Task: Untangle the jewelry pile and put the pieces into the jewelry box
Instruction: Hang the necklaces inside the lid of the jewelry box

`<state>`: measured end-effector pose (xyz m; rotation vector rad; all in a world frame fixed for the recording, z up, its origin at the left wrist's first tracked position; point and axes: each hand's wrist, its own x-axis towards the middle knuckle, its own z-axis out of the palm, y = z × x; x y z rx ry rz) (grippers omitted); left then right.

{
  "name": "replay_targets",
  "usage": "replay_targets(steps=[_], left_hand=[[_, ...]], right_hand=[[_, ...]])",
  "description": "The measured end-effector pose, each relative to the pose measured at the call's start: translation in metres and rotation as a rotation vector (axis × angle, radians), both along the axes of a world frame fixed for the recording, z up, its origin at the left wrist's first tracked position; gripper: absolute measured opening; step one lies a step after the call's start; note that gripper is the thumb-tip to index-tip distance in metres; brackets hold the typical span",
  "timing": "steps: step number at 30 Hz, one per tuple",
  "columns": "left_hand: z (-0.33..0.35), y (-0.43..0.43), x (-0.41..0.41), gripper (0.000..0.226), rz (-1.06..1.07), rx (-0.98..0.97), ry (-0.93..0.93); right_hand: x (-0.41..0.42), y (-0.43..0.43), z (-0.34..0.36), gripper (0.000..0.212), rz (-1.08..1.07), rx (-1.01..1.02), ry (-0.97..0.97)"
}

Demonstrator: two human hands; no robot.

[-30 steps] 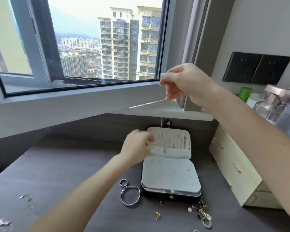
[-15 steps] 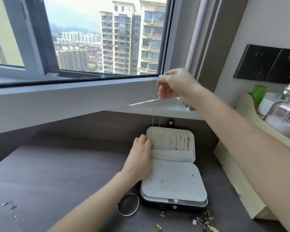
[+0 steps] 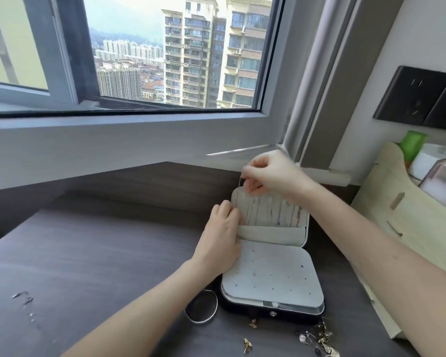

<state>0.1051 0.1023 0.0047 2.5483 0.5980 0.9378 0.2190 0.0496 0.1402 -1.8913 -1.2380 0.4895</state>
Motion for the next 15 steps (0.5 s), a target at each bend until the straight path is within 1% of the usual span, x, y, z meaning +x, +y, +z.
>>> replay_targets(steps=[2,5,7,9,12,15], left_hand=[[0.000,0.000,0.000,0.030,-0.002,0.003,0.000],[0.000,0.000,0.000,0.028,-0.004,0.005,-0.007],[-0.001,0.001,0.001,0.029,-0.009,0.012,-0.023],[-0.003,0.002,0.002,0.031,-0.008,0.013,-0.035],[-0.004,0.002,0.003,0.027,-0.003,0.018,-0.036],[-0.004,0.002,0.002,0.025,-0.008,0.016,-0.039]], right_hand=[[-0.001,0.001,-0.013,0.021,-0.015,-0.024,-0.154],[-0.001,0.004,-0.034,0.021,-0.067,-0.026,-0.531],[-0.002,0.005,-0.045,0.022,-0.114,-0.010,-0.711],[-0.002,0.007,-0.053,0.025,-0.151,0.005,-0.792],[-0.004,0.010,-0.061,0.029,-0.217,-0.007,-0.898],[-0.007,0.013,-0.062,0.024,-0.297,-0.023,-0.947]])
